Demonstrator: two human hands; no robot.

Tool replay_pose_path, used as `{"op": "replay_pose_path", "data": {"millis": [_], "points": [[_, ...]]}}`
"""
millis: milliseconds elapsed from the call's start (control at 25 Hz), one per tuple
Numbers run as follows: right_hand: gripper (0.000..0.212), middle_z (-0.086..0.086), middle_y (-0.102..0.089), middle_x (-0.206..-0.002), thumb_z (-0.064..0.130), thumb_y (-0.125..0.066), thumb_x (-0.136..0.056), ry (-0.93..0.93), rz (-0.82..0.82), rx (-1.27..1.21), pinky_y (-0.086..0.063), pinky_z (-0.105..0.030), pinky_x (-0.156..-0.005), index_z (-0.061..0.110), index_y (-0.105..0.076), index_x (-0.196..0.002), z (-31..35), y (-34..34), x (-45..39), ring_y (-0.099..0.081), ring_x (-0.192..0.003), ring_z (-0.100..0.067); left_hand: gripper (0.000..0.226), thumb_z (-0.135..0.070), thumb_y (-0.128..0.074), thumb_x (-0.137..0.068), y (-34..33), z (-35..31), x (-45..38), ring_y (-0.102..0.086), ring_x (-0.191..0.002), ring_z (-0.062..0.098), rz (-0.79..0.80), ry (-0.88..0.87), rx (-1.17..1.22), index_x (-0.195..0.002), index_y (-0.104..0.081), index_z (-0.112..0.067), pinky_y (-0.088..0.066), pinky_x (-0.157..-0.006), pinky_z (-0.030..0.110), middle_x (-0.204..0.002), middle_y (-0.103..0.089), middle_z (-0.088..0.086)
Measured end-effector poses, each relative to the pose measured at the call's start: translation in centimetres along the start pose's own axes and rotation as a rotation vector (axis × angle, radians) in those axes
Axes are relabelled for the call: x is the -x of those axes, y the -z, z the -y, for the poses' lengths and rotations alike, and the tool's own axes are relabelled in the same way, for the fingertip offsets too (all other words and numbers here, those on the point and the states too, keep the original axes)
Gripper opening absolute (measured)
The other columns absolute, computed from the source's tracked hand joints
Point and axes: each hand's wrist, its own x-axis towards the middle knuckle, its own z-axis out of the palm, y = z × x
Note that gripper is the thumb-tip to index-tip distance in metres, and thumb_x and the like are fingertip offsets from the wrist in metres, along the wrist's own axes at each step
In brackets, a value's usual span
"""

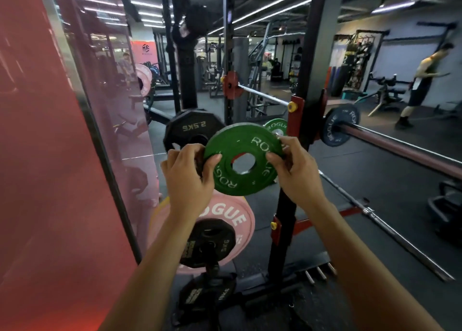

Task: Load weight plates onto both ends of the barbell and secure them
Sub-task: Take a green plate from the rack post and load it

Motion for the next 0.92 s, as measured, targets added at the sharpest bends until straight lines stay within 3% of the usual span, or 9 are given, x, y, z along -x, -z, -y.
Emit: {"op": "replay_pose_path", "data": {"millis": [200, 320, 560, 760, 920], "points": [[0.032, 0.002, -0.066, -0.091, 0.042, -0.056, -0.095, -0.099, -0.073, 0.134, -0.05, -0.034, -0.068, 0.019, -0.051, -0.117, -2.8, 12.6, 5.4, -0.06, -0.078, -0.014, 0.033, -0.037, -0.071, -0.089, -5.1, -10.2, 3.5, -0.054, -0.09, 0.032, 0.086, -0.089, 0.089, -0.097, -0.064, -0.007, -0.029, -0.08, 0.035, -0.088, -0.067, 0.003], [0.033, 0.004, -0.065, -0.088, 0.045, -0.054, -0.095, -0.169, -0.131, 0.26, -0.043, -0.029, -0.066, 0.021, -0.051, -0.117, -5.0, 21.4, 10.0, -0.057, -0.076, -0.012, 0.035, -0.041, -0.069, -0.089, -8.8, -17.7, 7.0, -0.057, -0.088, 0.033, 0.141, -0.145, 0.23, -0.096, -0.065, -0.007, -0.042, -0.078, 0.043, -0.086, -0.067, 0.002], [0.028, 0.012, -0.059, -0.081, 0.039, -0.059, -0.094, -0.351, -0.279, 0.356, -0.039, -0.027, -0.064, 0.022, -0.054, -0.116, -8.7, 35.0, 16.7, -0.053, -0.069, -0.008, 0.033, -0.042, -0.07, -0.088, -14.9, -31.4, 13.3, -0.054, -0.087, 0.025, 0.279, -0.111, 0.421, -0.094, -0.063, -0.01, -0.04, -0.081, 0.044, -0.088, -0.063, -0.006], [0.028, 0.016, -0.054, -0.076, 0.042, -0.058, -0.093, -0.351, -0.323, 0.38, -0.046, -0.032, -0.065, 0.024, -0.053, -0.115, -12.2, 38.5, 16.8, -0.055, -0.07, -0.012, 0.032, -0.044, -0.07, -0.087, -19.8, -34.6, 13.6, -0.046, -0.091, 0.013, 0.302, -0.106, 0.459, -0.094, -0.063, -0.014, -0.033, -0.081, 0.037, -0.088, -0.058, -0.014], [0.029, 0.014, -0.054, -0.075, 0.039, -0.06, -0.093, -0.351, -0.295, 0.369, -0.044, -0.031, -0.063, 0.021, -0.054, -0.116, -17.6, 38.3, 14.8, -0.054, -0.069, -0.012, 0.03, -0.043, -0.072, -0.086, -24.8, -34.7, 12.8, -0.045, -0.093, 0.011, 0.292, -0.072, 0.436, -0.094, -0.064, -0.015, -0.031, -0.084, 0.036, -0.089, -0.059, -0.014]]}}
